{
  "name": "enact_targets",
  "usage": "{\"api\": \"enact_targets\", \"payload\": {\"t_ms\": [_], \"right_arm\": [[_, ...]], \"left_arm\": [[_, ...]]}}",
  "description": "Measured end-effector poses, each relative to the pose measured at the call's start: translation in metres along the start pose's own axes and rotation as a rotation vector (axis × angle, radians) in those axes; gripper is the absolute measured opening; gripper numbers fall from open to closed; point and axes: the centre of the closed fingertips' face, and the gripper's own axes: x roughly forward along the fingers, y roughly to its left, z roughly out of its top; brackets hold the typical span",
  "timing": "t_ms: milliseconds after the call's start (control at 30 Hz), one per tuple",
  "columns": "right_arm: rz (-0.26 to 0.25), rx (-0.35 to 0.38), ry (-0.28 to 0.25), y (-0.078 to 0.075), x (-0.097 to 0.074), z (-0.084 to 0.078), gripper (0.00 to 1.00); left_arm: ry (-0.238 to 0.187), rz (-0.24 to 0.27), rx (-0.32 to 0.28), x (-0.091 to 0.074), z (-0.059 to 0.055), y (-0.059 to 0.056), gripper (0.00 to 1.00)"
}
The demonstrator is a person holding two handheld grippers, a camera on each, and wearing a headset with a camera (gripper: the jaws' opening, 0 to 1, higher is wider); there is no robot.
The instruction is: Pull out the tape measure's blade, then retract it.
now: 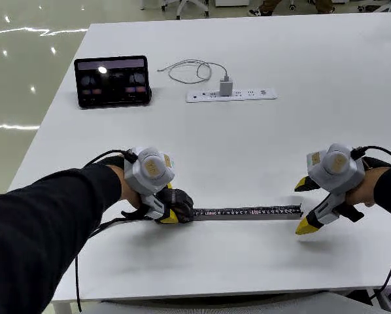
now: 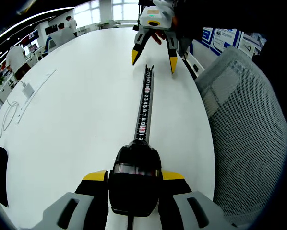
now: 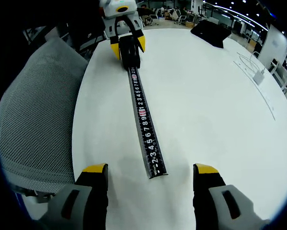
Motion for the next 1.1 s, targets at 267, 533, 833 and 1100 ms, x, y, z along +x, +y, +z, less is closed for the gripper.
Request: {"api": "enact_targets", "payload": {"t_ms": [267,533,833,1100], "right_arm": [[-0.002,0.019,0.02,0.001,0.002,-0.005,0.82],[0.001,0.035,0.016,0.004,-0.001,-0.007,0.94],[0.003,0.056,0.002,0.009,-0.003,-0.007,0.99],[0.002,0.033,-0.016,0.013,-0.007,-0.005,1.0]], "left_arm": [[0.077,0.007,0.042,0.005,-0.012,-0.002,0.4],[0.093,-0.01,0.035,0.003,-0.017,-0.005,0.52],[0.081,-0.002,0.037,-0.008,-0.021,-0.008,0.74],[0.076,0.019,-0.003,-0.018,-0.029,-0.008,0.83]]}}
